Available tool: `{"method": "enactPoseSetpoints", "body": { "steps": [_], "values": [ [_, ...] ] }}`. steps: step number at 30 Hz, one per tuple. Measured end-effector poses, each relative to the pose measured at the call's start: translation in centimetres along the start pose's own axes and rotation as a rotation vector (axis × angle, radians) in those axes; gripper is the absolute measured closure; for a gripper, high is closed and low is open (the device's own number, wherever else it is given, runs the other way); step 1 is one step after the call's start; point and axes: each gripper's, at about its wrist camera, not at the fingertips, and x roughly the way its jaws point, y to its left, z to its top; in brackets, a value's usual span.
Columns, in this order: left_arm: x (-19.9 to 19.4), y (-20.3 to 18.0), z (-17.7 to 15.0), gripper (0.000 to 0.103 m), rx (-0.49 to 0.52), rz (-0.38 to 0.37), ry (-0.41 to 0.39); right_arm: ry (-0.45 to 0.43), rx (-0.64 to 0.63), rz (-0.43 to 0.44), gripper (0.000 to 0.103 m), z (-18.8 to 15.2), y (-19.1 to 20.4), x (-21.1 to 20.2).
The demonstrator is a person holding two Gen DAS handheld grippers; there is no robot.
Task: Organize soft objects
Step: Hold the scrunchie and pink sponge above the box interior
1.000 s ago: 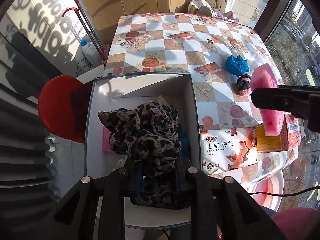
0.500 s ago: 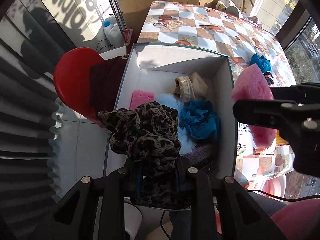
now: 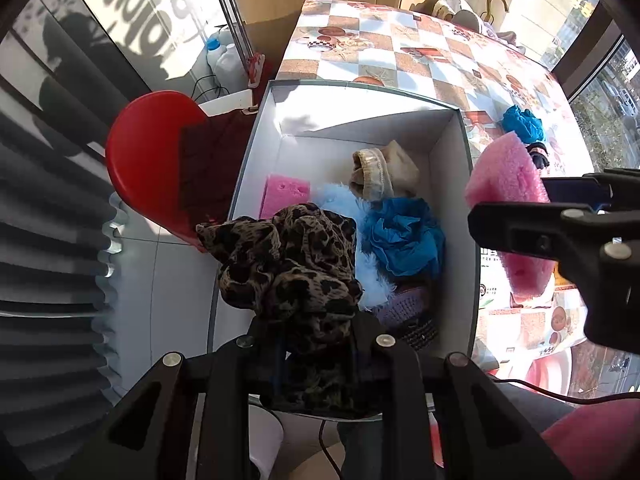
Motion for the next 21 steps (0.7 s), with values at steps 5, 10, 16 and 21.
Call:
{"method": "enactPoseSetpoints", "body": {
  "steps": [5,10,16,21],
  "values": [
    [0.19,0.19,-0.06,0.077,-0.008,-0.001,0.009,0.002,0.003,0.001,0.049,0.05,-0.08,0.03],
    [0.27,0.20,-0.06,0.077,-0.007,-0.001,0.011,0.007,0.003,0.003,0.049,0.03,-0.09,0.20],
    [0.28,0.17,-0.08,0.077,-0.010,-0.001,0.011,0.013,0.004,0.005,0.049,0.02,-0.11,0.43],
    [0.47,0.00,-0.20,0.077,-0.004,-0.001,0.016,0.021,0.009,0.007,0.049,0.07,-0.21,0.64]
  ]
}}
